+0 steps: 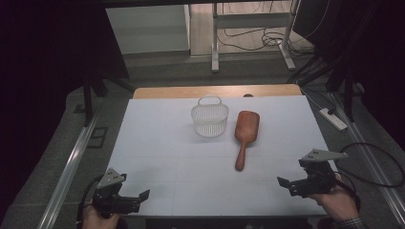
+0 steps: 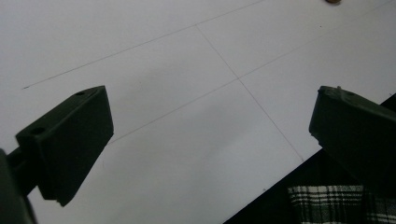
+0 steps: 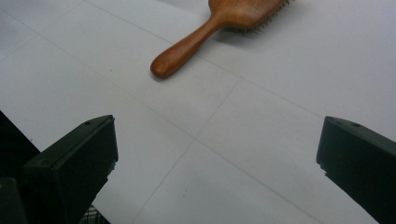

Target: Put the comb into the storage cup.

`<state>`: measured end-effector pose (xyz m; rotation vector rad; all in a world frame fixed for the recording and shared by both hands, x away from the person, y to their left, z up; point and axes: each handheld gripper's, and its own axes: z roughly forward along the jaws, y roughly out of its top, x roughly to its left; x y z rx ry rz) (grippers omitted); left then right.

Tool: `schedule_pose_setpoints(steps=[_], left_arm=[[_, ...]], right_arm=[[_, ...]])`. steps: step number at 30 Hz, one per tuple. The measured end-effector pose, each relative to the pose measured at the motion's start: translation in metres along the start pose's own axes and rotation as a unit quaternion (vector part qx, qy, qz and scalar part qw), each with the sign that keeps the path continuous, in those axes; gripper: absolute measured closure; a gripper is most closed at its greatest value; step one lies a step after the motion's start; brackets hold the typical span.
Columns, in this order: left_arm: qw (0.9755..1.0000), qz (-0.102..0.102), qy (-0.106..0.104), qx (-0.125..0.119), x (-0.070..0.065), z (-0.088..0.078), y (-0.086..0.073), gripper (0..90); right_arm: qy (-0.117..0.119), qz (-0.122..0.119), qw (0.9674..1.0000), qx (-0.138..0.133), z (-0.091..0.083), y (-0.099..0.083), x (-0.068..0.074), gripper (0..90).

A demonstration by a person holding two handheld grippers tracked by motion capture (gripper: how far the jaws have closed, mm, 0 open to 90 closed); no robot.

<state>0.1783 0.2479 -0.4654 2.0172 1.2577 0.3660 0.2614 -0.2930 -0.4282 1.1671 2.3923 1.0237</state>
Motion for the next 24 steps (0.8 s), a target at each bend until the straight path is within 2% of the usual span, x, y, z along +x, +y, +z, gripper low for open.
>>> schedule_pose_setpoints(steps=[5,15,21,24], left_arm=[[1.0000,0.001,-0.004,0.003,0.000,0.001,0.000,0.6],[0.9999,-0.001,-0.013,0.004,0.002,0.001,-0.001,0.4],[0.9999,-0.003,-0.016,0.003,0.002,0.001,-0.001,0.4],[0.9998,-0.003,-0.018,0.004,0.003,0.001,-0.001,0.4]], right_arm=[[0.007,-0.003,1.0000,-0.003,0.006,0.008,0.001,0.0],[0.035,-0.006,0.9993,0.011,0.022,0.025,0.006,0.0],[0.033,-0.027,0.9990,0.013,0.031,0.035,0.006,0.0],[0.031,-0.028,0.9990,0.015,0.034,0.037,0.005,0.0]])
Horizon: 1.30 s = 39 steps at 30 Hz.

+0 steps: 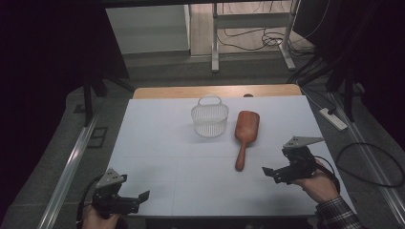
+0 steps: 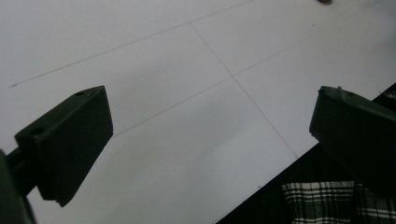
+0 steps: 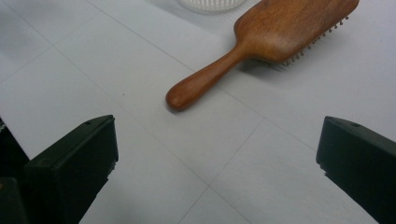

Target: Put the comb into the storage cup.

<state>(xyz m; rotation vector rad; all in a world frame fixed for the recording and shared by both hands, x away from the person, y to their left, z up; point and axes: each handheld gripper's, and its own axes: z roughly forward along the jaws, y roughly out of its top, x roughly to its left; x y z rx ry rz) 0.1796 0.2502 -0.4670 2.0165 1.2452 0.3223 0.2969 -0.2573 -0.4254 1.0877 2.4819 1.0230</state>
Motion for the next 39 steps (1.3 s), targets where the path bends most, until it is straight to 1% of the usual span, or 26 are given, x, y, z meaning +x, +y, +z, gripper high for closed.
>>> schedule_pose_setpoints(steps=[8,11,13,16,18,27,28,31,34,39], left_arm=[[1.0000,-0.002,-0.002,0.001,0.000,0.000,0.000,0.3],[1.0000,-0.002,-0.003,0.001,0.001,0.000,0.000,0.3],[1.0000,-0.002,-0.004,0.000,0.001,0.000,0.000,0.3],[1.0000,-0.003,-0.006,0.000,0.001,0.000,0.000,0.3],[1.0000,-0.004,-0.007,0.000,0.001,0.000,0.000,0.3],[1.0000,-0.004,-0.008,-0.001,0.002,0.000,0.000,0.3],[1.0000,-0.003,-0.007,-0.001,0.001,0.000,0.000,0.3],[1.0000,-0.003,-0.007,-0.001,0.001,0.000,0.000,0.3],[1.0000,-0.004,-0.007,-0.002,0.002,0.000,0.000,0.3],[1.0000,-0.004,-0.007,-0.003,0.002,0.000,0.000,0.3]], right_arm=[[-0.002,-0.010,0.9999,0.008,0.013,0.012,-0.001,0.0],[0.002,-0.010,0.9999,0.007,0.017,0.017,-0.002,0.0],[0.001,-0.015,0.9999,0.008,0.021,0.021,-0.004,0.0],[0.003,-0.016,0.9998,0.007,0.023,0.024,-0.005,0.0],[0.003,-0.019,0.9998,0.011,0.029,0.029,-0.007,0.0],[0.009,-0.005,0.9997,0.021,0.042,0.038,-0.014,0.0],[0.010,-0.005,0.9996,0.026,0.045,0.041,-0.016,0.0],[0.001,-0.010,0.9995,0.029,0.050,0.044,-0.018,0.0],[0.001,-0.007,0.9995,0.031,0.056,0.048,-0.020,0.0],[-0.004,-0.004,0.9991,0.041,0.064,0.056,-0.021,0.0]])
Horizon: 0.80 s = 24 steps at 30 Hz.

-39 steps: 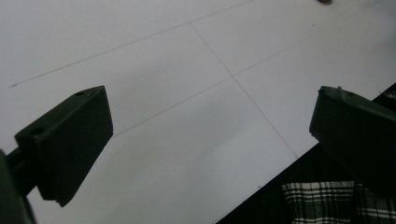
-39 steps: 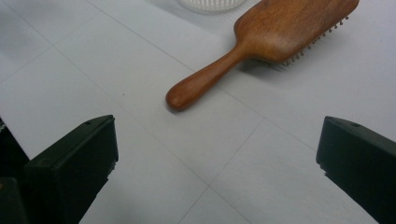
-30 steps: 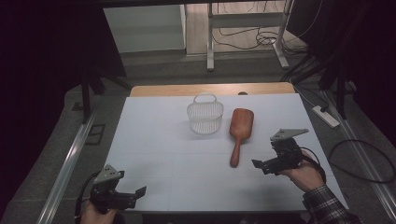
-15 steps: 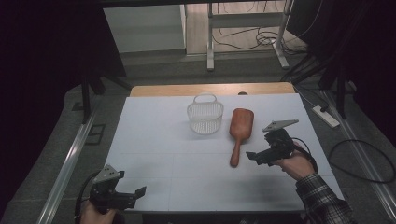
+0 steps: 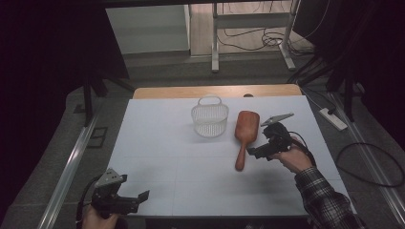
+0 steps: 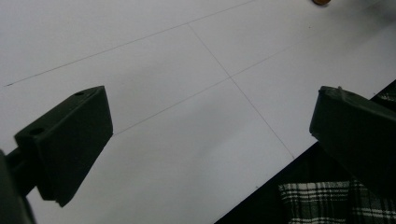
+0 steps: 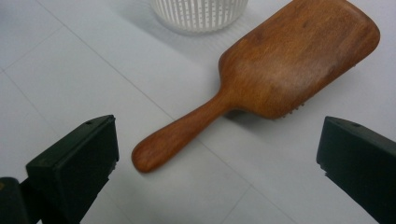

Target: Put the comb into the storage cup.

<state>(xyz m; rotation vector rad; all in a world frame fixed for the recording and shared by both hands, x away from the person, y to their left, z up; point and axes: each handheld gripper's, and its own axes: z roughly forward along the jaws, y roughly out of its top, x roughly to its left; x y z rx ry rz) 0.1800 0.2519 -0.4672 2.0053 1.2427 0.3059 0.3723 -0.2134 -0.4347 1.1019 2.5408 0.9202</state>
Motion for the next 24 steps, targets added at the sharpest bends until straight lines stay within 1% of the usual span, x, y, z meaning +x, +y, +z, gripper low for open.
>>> schedule_pose_setpoints(steps=[1,4,5,8,11,14,17,18,19,21,24], left_arm=[[1.0000,0.000,0.000,0.000,0.000,0.000,0.000,0.3],[1.0000,0.000,0.000,0.000,0.000,0.000,0.000,0.3],[1.0000,-0.001,0.000,-0.001,0.000,0.000,0.000,0.3],[1.0000,-0.001,-0.001,-0.002,0.000,0.000,0.000,0.3],[1.0000,-0.001,-0.002,-0.002,0.000,0.000,0.000,0.3],[1.0000,-0.001,-0.002,-0.003,0.000,0.000,0.000,0.3],[1.0000,0.000,-0.003,-0.003,0.001,-0.001,0.000,0.3],[1.0000,0.000,-0.003,-0.003,0.001,-0.001,0.000,0.3],[1.0000,0.000,-0.004,-0.003,0.001,-0.001,0.000,0.3],[1.0000,-0.001,-0.004,-0.003,0.001,-0.001,0.000,0.3],[1.0000,-0.001,-0.005,-0.003,0.001,-0.001,-0.001,0.3]], right_arm=[[-0.002,0.003,1.0000,0.003,0.002,0.003,0.000,0.0],[-0.003,0.001,1.0000,0.005,0.006,0.007,-0.001,0.0],[-0.006,0.002,0.9999,0.010,0.010,0.012,-0.001,0.0],[-0.004,0.002,0.9999,0.013,0.014,0.017,-0.001,0.0],[-0.007,-0.006,0.9998,0.017,0.019,0.022,-0.002,0.0],[-0.001,-0.003,0.9999,0.016,0.023,0.028,-0.002,0.0],[-0.010,-0.010,0.9996,0.023,0.028,0.033,-0.003,0.0],[-0.010,-0.010,0.9996,0.023,0.028,0.033,-0.003,0.0],[-0.012,-0.010,0.9994,0.030,0.033,0.038,-0.003,0.0],[-0.012,-0.010,0.9994,0.032,0.036,0.040,-0.003,0.0],[-0.014,-0.016,0.9989,0.041,0.043,0.045,-0.003,0.0]])
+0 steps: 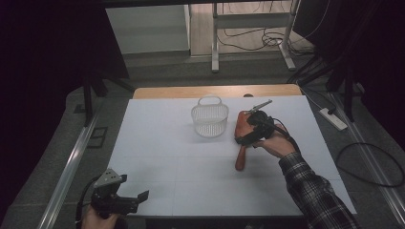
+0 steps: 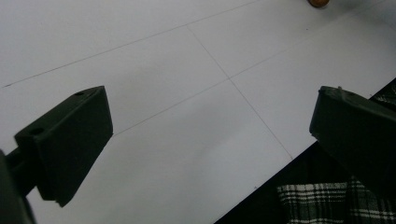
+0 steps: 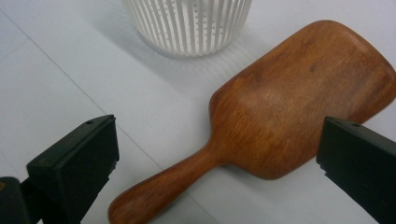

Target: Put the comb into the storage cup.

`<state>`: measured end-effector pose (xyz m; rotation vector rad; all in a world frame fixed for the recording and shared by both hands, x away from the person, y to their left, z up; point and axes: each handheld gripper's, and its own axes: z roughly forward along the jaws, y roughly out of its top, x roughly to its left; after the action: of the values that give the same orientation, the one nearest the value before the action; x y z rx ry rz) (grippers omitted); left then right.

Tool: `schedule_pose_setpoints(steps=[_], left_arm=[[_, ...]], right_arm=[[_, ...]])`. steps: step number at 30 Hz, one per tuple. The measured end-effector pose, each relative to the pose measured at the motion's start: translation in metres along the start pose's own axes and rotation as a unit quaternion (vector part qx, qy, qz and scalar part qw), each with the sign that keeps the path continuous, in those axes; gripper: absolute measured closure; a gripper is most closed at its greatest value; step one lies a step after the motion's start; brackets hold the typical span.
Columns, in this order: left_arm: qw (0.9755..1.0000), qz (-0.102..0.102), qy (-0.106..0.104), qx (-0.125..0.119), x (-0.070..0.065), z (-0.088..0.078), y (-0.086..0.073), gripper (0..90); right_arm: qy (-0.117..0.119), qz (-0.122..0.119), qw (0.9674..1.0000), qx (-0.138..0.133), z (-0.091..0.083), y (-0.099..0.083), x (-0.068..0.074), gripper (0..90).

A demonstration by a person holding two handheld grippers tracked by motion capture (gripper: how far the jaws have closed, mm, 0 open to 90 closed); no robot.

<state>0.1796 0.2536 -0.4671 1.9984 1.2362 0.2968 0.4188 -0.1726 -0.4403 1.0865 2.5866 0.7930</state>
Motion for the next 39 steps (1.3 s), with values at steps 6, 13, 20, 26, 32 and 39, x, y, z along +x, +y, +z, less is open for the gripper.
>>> schedule_pose_setpoints(steps=[6,13,20,26,32,39], left_arm=[[1.0000,-0.001,-0.001,-0.003,0.000,0.000,0.000,0.3],[1.0000,-0.004,-0.003,-0.004,0.001,0.000,0.000,0.3],[1.0000,-0.004,-0.004,-0.003,0.001,0.000,0.000,0.3],[1.0000,-0.005,-0.005,-0.005,0.001,0.000,0.000,0.3],[1.0000,-0.005,-0.005,-0.005,0.001,0.000,0.000,0.3],[1.0000,-0.005,-0.005,-0.005,0.001,0.000,-0.001,0.3]], right_arm=[[-0.004,-0.007,0.9999,0.010,0.014,0.008,-0.001,0.0],[-0.003,-0.001,0.9999,0.017,0.023,0.014,-0.004,0.0],[-0.003,0.002,0.9998,0.019,0.028,0.020,-0.007,0.0],[0.001,0.000,0.9998,0.021,0.034,0.028,-0.007,0.0],[0.005,-0.010,0.9996,0.025,0.039,0.034,-0.005,2.6],[0.021,-0.023,0.9989,0.034,0.041,0.035,-0.008,41.5]])
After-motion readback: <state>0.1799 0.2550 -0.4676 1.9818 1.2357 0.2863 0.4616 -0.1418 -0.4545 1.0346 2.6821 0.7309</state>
